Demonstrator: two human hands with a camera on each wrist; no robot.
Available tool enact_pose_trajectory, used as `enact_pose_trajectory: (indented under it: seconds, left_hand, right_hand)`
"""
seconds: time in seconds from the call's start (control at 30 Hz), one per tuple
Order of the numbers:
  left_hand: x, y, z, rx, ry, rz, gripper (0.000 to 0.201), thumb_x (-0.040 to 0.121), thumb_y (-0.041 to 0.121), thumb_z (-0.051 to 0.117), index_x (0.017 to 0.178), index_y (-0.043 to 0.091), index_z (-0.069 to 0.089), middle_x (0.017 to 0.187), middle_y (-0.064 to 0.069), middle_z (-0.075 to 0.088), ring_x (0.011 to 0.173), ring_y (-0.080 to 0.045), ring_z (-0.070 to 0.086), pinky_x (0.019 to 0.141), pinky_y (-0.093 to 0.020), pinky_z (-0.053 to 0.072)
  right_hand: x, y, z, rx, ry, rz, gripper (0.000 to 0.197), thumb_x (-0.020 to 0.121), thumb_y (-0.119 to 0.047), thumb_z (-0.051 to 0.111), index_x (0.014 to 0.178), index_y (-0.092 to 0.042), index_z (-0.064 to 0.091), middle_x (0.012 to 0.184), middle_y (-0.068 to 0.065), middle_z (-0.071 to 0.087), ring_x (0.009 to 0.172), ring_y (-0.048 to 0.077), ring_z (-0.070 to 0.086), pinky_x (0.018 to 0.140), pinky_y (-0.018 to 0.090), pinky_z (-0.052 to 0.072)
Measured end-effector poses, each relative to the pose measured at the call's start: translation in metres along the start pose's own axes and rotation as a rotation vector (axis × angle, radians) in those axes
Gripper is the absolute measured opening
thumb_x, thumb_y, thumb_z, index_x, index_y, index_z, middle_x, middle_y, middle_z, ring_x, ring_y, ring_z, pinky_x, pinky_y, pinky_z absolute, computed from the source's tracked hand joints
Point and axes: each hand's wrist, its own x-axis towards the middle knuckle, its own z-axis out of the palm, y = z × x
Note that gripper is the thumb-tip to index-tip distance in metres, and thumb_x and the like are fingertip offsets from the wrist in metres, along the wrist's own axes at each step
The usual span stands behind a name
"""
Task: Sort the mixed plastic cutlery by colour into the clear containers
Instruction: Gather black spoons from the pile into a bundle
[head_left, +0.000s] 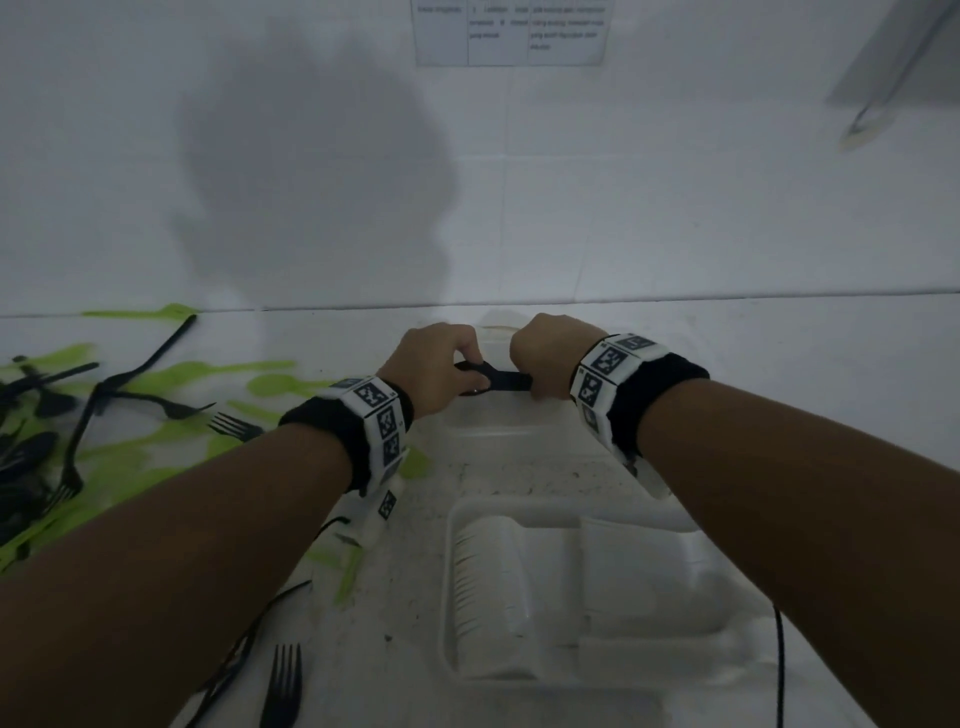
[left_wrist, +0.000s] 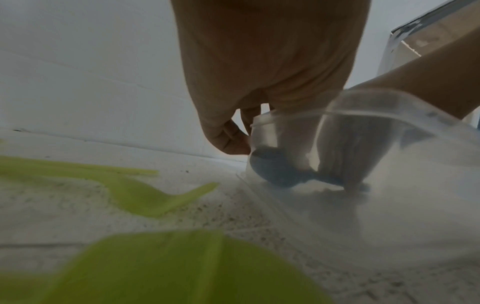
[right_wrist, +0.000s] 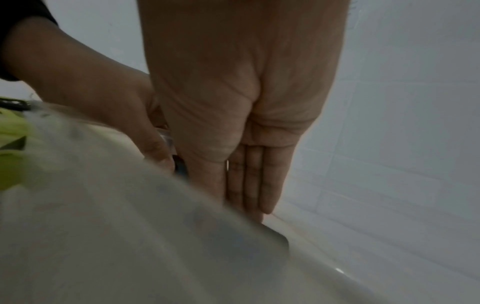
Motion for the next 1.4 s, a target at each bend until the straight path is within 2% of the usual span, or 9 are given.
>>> enact_pose_trajectory:
  seconds: [0.13,0.27,0.37,0.53,0.67,0.8,0.9,1.07,1.4]
  left_hand:
    - [-0.006,0.0,-0.011,0.039,-0.032,0.03,0.023,0.085,0.04,0.08,0.1,0.026,0.07,0.12,0.001,0.05,0.112,-0.014,0.048,0.098,-0.031,0.041]
    - [-0.023,0.001,-0.039,0.08,0.075,-0.002,0.022,0.094,0.043,0.069,0.103,0.022,0.066,0.108,0.005,0.06,0.099,-0.014,0.058,0.081,-0.028,0.044]
    - [-0.041,0.001,-0.073,0.091,0.002,-0.151,0.038,0.095,0.047,0.066,0.122,0.023,0.056,0.106,0.003,0.068,0.09,-0.015,0.066,0.073,-0.029,0.052]
    - [-0.09,0.0,-0.124,0.223,-0.085,-0.357,0.083,0.093,0.059,0.064,0.157,0.023,0.027,0.137,-0.004,0.059,0.122,-0.022,0.058,0.094,-0.032,0.044]
    - [-0.146,-0.017,-0.154,0.279,-0.085,-0.49,0.077,0.093,0.064,0.06,0.152,0.021,0.038,0.147,-0.005,0.052,0.127,-0.023,0.054,0.101,-0.036,0.045]
    - [-0.204,-0.039,-0.174,0.333,-0.035,-0.57,0.069,0.092,0.066,0.058,0.143,0.019,0.049,0.139,-0.003,0.057,0.12,-0.022,0.057,0.095,-0.036,0.048]
    - [-0.245,-0.059,-0.186,0.363,-0.014,-0.621,0.065,0.094,0.064,0.058,0.141,0.02,0.052,0.139,-0.002,0.054,0.122,-0.021,0.053,0.1,-0.036,0.045]
    - [-0.305,-0.09,-0.203,0.344,0.019,-0.659,0.052,0.095,0.061,0.057,0.114,0.014,0.063,0.112,-0.006,0.061,0.098,-0.024,0.058,0.082,-0.033,0.046]
    - [-0.42,-0.17,-0.241,0.268,0.097,-0.769,0.051,0.096,0.057,0.06,0.131,0.021,0.058,0.134,-0.002,0.058,0.12,-0.022,0.054,0.098,-0.032,0.042]
  right_hand:
    - [-0.01,0.004,-0.012,-0.02,-0.017,-0.008,0.037,0.091,-0.042,0.071,0.118,-0.016,0.067,0.117,0.006,0.067,0.105,0.028,0.066,0.083,0.037,0.055]
    - [-0.026,0.003,-0.032,0.056,0.159,0.001,0.039,0.095,-0.054,0.059,0.108,-0.019,0.071,0.107,0.002,0.07,0.096,0.024,0.067,0.076,0.035,0.053]
    - [-0.031,-0.007,-0.042,0.384,0.234,-0.011,0.038,0.096,-0.056,0.056,0.115,-0.025,0.065,0.112,-0.001,0.068,0.104,0.021,0.062,0.089,0.038,0.053]
    - [-0.037,-0.056,-0.063,0.8,0.138,-0.098,0.066,0.09,-0.064,0.063,0.141,-0.026,0.043,0.115,0.0,0.059,0.098,0.021,0.065,0.09,0.04,0.058]
    - [-0.042,-0.11,-0.076,0.871,0.062,-0.212,0.074,0.087,-0.069,0.063,0.144,-0.025,0.045,0.13,0.0,0.055,0.103,0.019,0.064,0.082,0.038,0.063]
    - [-0.052,-0.166,-0.082,0.872,-0.001,-0.303,0.076,0.088,-0.067,0.064,0.146,-0.024,0.043,0.121,0.001,0.058,0.095,0.019,0.068,0.083,0.04,0.063]
    - [-0.062,-0.206,-0.083,0.837,-0.015,-0.368,0.076,0.089,-0.068,0.062,0.147,-0.023,0.042,0.12,0.001,0.058,0.097,0.021,0.069,0.085,0.042,0.063]
    - [-0.073,-0.271,-0.079,0.772,-0.046,-0.429,0.074,0.091,-0.069,0.058,0.146,-0.021,0.044,0.116,0.004,0.063,0.096,0.022,0.07,0.085,0.044,0.063]
    - [-0.083,-0.418,-0.082,0.519,0.011,-0.514,0.068,0.093,-0.067,0.055,0.139,-0.017,0.048,0.116,0.003,0.063,0.104,0.025,0.066,0.079,0.036,0.053]
